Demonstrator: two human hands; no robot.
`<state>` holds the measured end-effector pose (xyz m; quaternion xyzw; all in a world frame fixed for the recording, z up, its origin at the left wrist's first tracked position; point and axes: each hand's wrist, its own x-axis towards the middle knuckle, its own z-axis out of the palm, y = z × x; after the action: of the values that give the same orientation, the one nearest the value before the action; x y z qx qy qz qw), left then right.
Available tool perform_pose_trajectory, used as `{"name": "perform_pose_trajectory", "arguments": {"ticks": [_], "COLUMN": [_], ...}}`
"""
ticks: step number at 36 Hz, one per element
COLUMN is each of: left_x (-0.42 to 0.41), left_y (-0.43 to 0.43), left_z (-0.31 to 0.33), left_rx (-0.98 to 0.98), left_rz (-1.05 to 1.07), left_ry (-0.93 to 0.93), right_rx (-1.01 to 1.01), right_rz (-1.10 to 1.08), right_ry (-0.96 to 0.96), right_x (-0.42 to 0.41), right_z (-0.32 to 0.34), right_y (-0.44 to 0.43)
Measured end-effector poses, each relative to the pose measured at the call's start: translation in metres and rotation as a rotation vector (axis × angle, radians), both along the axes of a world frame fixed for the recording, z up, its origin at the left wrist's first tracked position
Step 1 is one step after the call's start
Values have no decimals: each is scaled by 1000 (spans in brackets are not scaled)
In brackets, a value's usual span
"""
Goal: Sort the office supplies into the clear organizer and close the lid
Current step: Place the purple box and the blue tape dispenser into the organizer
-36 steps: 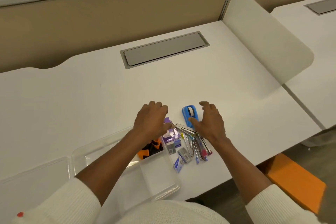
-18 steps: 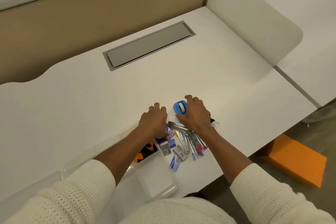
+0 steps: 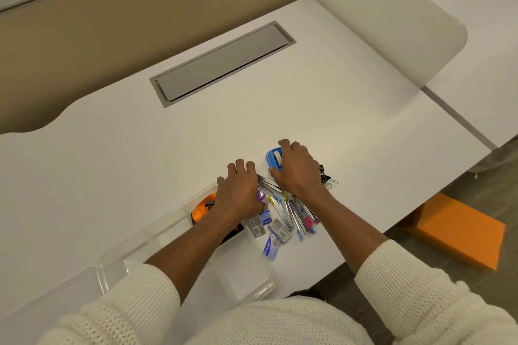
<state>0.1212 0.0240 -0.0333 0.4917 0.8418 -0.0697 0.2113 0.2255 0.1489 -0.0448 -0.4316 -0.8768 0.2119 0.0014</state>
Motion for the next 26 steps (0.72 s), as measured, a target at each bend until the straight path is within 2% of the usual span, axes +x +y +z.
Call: {"name": "perform_pose_trajectory", "arguments": {"ticks": [5,16,21,26], "left_x": [9,-1,-15,-28], "left_y": [3,10,8,0], "left_z": [0,11,24,54], "left_rx": [-13,7,127,354], "left_rz": [-12,71,128,195], "left_ry": [42,-14,-72,-130], "right_rx": [14,5,40,91], "right_rz": [15,0,-75,-119], "right_ry": [-5,10,123,277], "right_x": [1,-2,2,5], "right_z": [-1,10,21,45], "right_y": [-1,4,11,18]}}
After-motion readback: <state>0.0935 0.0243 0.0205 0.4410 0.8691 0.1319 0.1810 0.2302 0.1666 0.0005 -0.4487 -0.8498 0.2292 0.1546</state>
